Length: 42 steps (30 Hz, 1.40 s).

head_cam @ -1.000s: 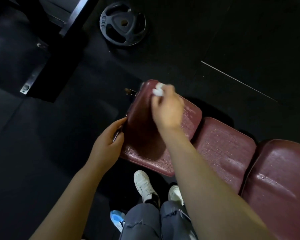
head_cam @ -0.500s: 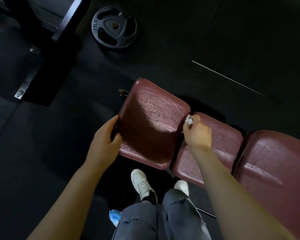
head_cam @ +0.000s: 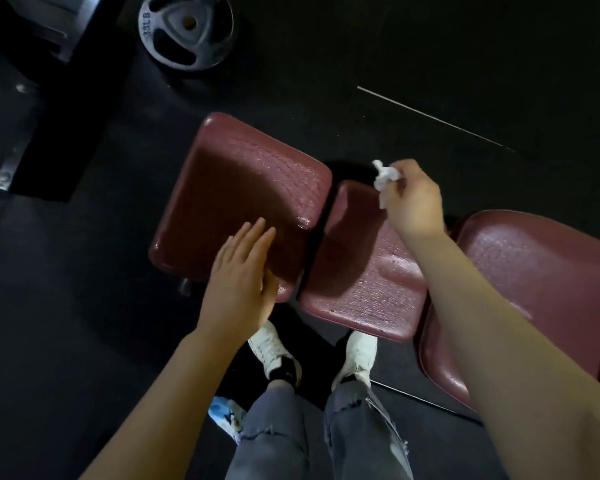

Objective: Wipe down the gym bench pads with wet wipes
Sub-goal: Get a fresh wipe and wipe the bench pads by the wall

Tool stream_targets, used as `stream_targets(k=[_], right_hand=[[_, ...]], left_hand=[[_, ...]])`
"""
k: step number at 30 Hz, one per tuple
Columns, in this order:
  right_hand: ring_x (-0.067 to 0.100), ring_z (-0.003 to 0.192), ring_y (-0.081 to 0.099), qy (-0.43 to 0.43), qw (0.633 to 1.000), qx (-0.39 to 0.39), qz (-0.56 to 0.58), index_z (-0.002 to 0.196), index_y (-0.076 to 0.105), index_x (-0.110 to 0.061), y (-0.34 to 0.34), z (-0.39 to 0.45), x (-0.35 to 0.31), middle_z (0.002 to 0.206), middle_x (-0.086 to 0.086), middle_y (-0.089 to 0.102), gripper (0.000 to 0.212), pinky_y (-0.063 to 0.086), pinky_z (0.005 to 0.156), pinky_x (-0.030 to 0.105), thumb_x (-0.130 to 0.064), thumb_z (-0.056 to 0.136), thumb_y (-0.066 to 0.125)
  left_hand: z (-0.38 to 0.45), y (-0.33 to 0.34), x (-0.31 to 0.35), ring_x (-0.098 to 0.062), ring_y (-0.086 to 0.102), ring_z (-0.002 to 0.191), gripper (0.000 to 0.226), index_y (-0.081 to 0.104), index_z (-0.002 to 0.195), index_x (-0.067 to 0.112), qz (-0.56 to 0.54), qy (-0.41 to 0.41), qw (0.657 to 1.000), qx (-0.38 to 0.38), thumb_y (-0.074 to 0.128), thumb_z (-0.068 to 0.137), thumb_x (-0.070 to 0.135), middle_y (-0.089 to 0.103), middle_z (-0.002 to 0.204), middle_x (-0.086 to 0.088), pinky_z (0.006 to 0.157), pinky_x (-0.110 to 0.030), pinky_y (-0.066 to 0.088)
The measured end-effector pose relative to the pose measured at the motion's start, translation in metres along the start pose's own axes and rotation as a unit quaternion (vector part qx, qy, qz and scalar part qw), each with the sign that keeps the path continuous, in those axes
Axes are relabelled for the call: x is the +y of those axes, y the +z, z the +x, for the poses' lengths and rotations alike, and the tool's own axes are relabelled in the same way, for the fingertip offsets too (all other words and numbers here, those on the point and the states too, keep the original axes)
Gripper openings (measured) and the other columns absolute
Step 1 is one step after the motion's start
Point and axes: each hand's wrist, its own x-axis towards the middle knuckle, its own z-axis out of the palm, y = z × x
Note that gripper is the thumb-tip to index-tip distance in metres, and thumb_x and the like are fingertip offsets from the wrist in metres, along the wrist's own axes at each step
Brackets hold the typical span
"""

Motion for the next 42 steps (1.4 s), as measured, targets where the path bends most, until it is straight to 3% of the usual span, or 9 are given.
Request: stream_targets(k=[10,16,19,24,27,32,35,39,42], right_hand=[[0.036,0.103,0.058,-0.152,0.978,-0.118,-0.077,0.115,0.063,-0.005,0.053,-0.066,-0.002,0.11,0.017,0.063,0.031,0.041,0.09,0.037,-0.004,0.086,0.053],[0.026,0.072,0.06,-0.43,0.828,-0.316,-0.17,0.105,0.068,-0.005,0.026,-0.153,0.028,0.083,0.008,0.065,0.029,0.05,0.065,0.033,-0.013,0.077,0.067],[0.031,0.067,0.061,-0.349,0.901,-0.225,-0.127,0.087,0.067,-0.012,0.022,-0.096,0.028,0.075,0.011,0.066,0.013,0.052,0.063,0.038,-0.008,0.077,0.058],[0.042,0.095,0.055,-0.079,0.984,-0.031,-0.158,0.111,0.059,0.002,0.03,-0.031,0.026,0.104,0.022,0.061,0.032,0.041,0.086,0.046,0.0,0.08,0.052],[0.037,0.088,0.059,-0.197,0.959,-0.155,-0.13,0.111,0.065,-0.005,0.035,-0.109,0.03,0.094,0.015,0.064,0.026,0.048,0.08,0.041,-0.01,0.088,0.054],[0.023,0.066,0.055,-0.472,0.818,-0.267,-0.19,0.11,0.066,-0.003,0.009,-0.143,0.052,0.079,0.006,0.061,0.037,0.047,0.06,0.033,-0.016,0.075,0.064],[0.03,0.069,0.06,-0.406,0.884,-0.149,-0.178,0.09,0.065,-0.015,0.008,-0.06,0.037,0.076,0.007,0.064,0.018,0.048,0.06,0.036,-0.017,0.081,0.05],[0.041,0.091,0.058,-0.111,0.969,-0.006,-0.222,0.106,0.059,0.001,0.002,0.003,0.045,0.099,0.023,0.063,0.029,0.043,0.078,0.045,-0.004,0.078,0.056],[0.03,0.084,0.057,-0.205,0.968,-0.084,-0.116,0.102,0.062,-0.007,0.005,-0.066,0.056,0.094,0.011,0.063,0.027,0.048,0.076,0.041,-0.005,0.079,0.048]], left_hand=[[-0.007,0.038,0.024,-0.017,0.019,0.151,0.06,0.039,0.15,0.009,-0.023,-0.035,0.998,-0.038,0.055,0.092,0.005,0.031,0.16,-0.004,0.124,-0.035,0.01],[-0.01,0.047,0.029,-0.009,0.013,0.15,0.059,0.037,0.151,0.013,-0.032,-0.06,0.997,-0.045,0.053,0.094,0.006,0.03,0.16,0.001,0.123,-0.037,0.017],[-0.011,0.054,0.036,-0.012,0.014,0.151,0.061,0.037,0.151,0.012,-0.029,-0.044,0.997,-0.057,0.053,0.093,0.005,0.03,0.16,0.0,0.124,-0.039,0.018],[-0.016,0.066,0.043,-0.02,0.013,0.152,0.058,0.043,0.148,0.01,-0.007,-0.022,0.997,-0.07,0.056,0.092,0.006,0.041,0.155,-0.002,0.123,-0.04,0.018],[-0.016,0.065,0.044,-0.024,0.011,0.153,0.057,0.044,0.148,0.009,0.02,-0.019,0.995,-0.093,0.056,0.092,0.009,0.044,0.153,-0.003,0.123,-0.044,0.018],[-0.012,0.066,0.048,-0.022,0.004,0.153,0.058,0.039,0.15,0.009,0.061,-0.033,0.991,-0.112,0.053,0.094,0.018,0.038,0.156,-0.003,0.124,-0.043,0.014],[-0.009,0.078,0.062,-0.025,0.005,0.153,0.061,0.04,0.148,0.007,0.062,-0.076,0.991,-0.093,0.054,0.09,0.019,0.038,0.156,-0.006,0.124,-0.045,0.01],[-0.013,0.089,0.07,-0.024,0.005,0.153,0.066,0.036,0.15,0.007,0.069,-0.11,0.989,-0.071,0.057,0.089,0.023,0.036,0.157,-0.007,0.125,-0.044,0.007],[-0.018,0.089,0.066,-0.023,0.003,0.153,0.069,0.03,0.153,0.008,0.076,-0.105,0.988,-0.08,0.056,0.091,0.022,0.031,0.16,-0.006,0.124,-0.044,0.007]])
